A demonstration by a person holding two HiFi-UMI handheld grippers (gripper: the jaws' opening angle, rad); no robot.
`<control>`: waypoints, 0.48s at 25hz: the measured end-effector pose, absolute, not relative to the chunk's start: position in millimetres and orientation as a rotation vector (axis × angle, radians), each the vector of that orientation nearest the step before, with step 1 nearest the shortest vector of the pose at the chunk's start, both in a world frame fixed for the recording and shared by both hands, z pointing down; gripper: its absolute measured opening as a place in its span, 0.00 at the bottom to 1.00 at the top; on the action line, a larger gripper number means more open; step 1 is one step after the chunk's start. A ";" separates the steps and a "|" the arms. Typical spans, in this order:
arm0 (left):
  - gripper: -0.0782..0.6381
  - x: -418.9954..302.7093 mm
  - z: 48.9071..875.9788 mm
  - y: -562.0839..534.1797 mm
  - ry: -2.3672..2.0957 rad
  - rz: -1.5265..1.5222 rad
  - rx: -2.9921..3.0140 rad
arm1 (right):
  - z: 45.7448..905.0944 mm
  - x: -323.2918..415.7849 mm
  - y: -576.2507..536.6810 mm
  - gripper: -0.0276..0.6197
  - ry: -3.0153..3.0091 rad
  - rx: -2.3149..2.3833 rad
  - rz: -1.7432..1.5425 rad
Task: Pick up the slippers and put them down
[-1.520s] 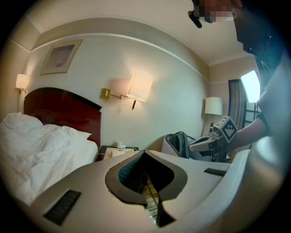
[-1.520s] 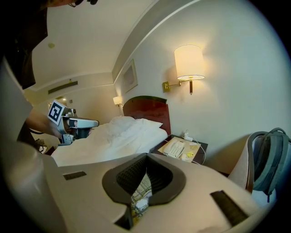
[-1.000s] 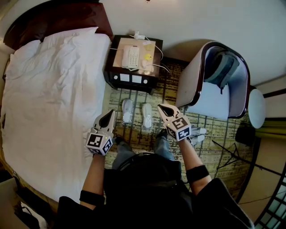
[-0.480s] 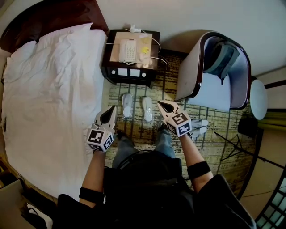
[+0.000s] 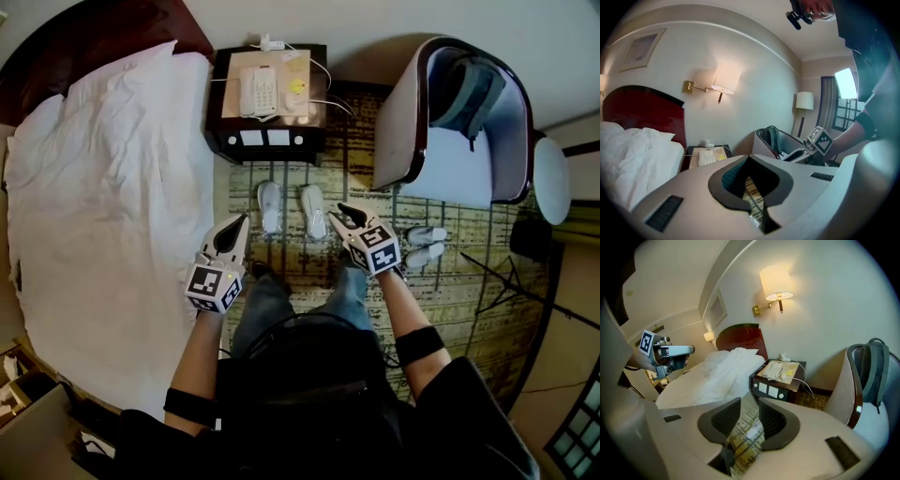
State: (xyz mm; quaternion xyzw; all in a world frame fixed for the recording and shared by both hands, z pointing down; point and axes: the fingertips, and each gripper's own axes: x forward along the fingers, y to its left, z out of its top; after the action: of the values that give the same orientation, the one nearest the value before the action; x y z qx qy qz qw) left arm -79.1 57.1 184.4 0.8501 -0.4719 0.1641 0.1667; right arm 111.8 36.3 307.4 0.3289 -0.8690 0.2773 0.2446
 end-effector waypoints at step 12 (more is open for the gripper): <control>0.11 -38.7 299.8 41.7 -1.099 0.551 2.482 | 498.2 117.8 66.9 0.74 -2.104 0.940 1.097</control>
State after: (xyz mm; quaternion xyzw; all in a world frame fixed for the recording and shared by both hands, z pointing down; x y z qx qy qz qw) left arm -38.7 41.7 299.8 0.8806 -0.3900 0.1955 0.1848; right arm 117.8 66.9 498.2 0.3525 -0.7888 0.4114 0.2904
